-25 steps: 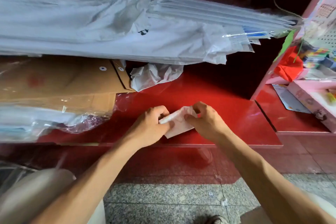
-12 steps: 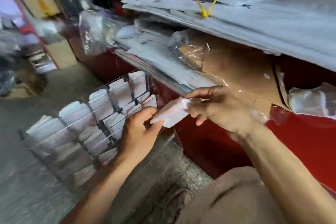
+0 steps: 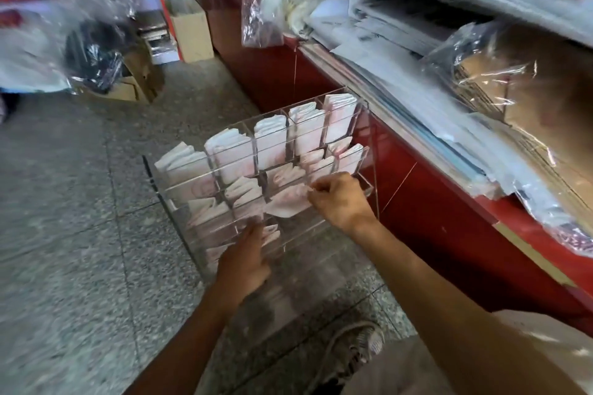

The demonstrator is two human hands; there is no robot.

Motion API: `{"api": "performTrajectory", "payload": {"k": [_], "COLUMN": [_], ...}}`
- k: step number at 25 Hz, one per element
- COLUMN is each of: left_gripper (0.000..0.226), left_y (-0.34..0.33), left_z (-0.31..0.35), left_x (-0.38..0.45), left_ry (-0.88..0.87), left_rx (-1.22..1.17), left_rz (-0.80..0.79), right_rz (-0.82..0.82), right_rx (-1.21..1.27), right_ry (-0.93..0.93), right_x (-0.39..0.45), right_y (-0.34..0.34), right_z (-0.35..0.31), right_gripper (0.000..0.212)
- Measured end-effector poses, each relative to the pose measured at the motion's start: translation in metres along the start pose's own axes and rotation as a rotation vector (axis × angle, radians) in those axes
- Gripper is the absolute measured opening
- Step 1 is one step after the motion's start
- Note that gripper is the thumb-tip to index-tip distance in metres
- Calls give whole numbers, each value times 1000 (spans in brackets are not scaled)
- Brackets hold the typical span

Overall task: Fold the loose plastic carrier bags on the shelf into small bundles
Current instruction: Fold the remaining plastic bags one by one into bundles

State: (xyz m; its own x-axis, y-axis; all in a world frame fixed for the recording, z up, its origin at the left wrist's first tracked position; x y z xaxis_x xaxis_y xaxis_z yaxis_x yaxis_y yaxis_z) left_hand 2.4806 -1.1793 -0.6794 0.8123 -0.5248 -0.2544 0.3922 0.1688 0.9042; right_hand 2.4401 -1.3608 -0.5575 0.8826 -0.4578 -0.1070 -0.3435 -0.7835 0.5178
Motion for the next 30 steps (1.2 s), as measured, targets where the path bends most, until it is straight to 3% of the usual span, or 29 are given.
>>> {"api": "performTrajectory", "payload": {"k": [2,4,6,8,13,15,17,22,26,30], "left_gripper": [88,69,50,47,49,49,47,42,40,40], "left_y": [-4,-9,-10,-11,-10,-8,-2,25,44,45], "left_z": [1,0,0,-1,2,2,6,84,231,379], "left_x": [13,16,11,6,0,-3,-6,-10,-35,-86], "left_ry": [12,3,-7,-20,-43,-43,-31,-253,-635,-993], "left_rx": [3,43,98,109,86,16,-96,-249,-301,-264], "left_rz": [-19,-10,31,85,118,136,174,247,255,192], "right_rz": [30,25,-65,-178,-372,-345,-293,-54,397,798], "right_rx": [-89,-268,-448,-549,-605,-619,-572,-340,-191,-247], "right_ry": [34,62,82,69,73,64,70,55,27,-187], "right_x": [4,9,16,21,18,14,7,-56,-172,-291], "right_y": [-12,-21,-31,-39,-54,-44,-20,110,251,358], "right_z": [1,11,27,41,54,57,53,29,46,96], "right_gripper": [15,16,19,23,49,59,56,47,18,17]}}
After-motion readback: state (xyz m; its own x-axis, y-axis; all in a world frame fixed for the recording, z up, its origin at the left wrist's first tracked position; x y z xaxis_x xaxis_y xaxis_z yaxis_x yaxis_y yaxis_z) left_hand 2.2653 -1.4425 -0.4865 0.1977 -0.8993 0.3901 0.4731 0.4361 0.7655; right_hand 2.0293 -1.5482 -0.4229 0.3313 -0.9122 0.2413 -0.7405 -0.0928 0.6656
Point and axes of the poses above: each hand's wrist, its own x-axis towards the middle knuckle, its own y-axis out of the back of the hand, z = x × y, the point moved 6 cm from there along x, towards the middle knuckle, and after that the axes turned 9 degrees about x, right-handed, at the moved point
